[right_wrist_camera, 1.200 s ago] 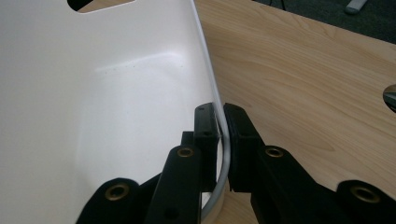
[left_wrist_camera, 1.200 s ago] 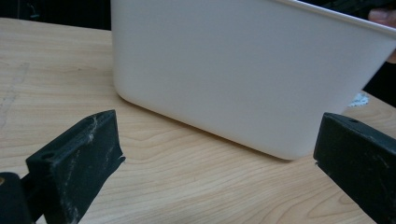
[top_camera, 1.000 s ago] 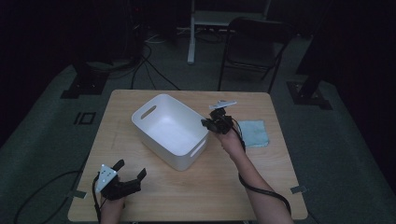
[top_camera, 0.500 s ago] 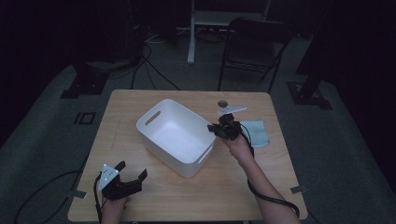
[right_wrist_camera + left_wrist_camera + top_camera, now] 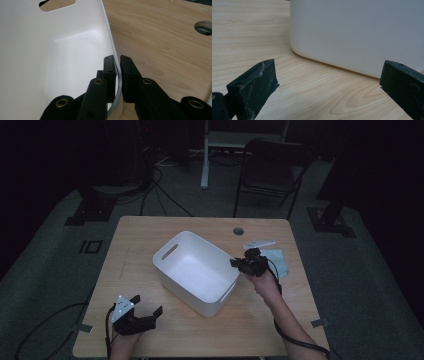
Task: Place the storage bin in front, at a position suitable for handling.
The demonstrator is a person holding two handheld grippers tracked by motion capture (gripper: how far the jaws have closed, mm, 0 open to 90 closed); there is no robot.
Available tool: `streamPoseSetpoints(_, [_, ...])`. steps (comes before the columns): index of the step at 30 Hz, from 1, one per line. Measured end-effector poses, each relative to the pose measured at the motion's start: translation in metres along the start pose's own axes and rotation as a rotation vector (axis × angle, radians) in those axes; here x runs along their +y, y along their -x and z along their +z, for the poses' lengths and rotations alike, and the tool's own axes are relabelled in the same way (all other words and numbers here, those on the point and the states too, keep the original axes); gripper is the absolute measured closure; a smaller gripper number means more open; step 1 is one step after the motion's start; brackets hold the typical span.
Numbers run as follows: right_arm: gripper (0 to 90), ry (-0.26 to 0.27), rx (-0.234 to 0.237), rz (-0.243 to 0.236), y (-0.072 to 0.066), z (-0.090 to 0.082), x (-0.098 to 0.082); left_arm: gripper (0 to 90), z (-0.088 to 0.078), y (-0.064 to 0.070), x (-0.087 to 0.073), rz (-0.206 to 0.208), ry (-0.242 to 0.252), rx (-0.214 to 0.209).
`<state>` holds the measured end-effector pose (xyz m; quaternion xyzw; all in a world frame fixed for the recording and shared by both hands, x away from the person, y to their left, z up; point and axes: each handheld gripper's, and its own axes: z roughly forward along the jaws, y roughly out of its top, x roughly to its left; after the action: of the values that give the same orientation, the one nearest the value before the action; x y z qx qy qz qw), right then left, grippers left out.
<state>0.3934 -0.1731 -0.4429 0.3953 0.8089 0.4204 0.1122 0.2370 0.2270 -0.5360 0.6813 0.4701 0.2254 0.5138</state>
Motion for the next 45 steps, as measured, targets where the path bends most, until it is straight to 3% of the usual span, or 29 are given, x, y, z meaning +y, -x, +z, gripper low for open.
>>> streamPoseSetpoints(5, [82.9,0.005,0.024,0.025,0.004,-0.01,-0.009,0.9,0.002,-0.003,0.0,-0.006,-0.01,-0.003])
streamPoseSetpoints(9, [82.9,0.011,0.031,0.026,0.005,-0.016,-0.014,1.0,-0.001,-0.004,0.003,0.003,0.012,0.004])
streamPoseSetpoints(15, [82.5,0.01,0.046,0.027,0.002,-0.026,-0.024,1.0,-0.002,-0.004,0.003,-0.012,-0.003,-0.002])
streamPoseSetpoints(19, [82.2,0.017,0.069,0.045,0.003,-0.032,-0.031,1.0,-0.003,0.0,0.004,0.01,-0.005,-0.006])
streamPoseSetpoints(26, [82.2,0.011,0.079,0.036,-0.003,-0.041,-0.039,1.0,-0.008,-0.001,0.008,-0.024,0.004,-0.023])
streamPoseSetpoints(33, [82.4,0.003,0.091,0.004,-0.013,-0.048,-0.047,1.0,-0.021,0.001,0.019,-0.025,0.019,-0.024])
streamPoseSetpoints(45, [81.8,0.005,0.135,-0.016,-0.019,-0.048,-0.05,1.0,-0.037,0.01,0.043,0.021,0.053,-0.051])
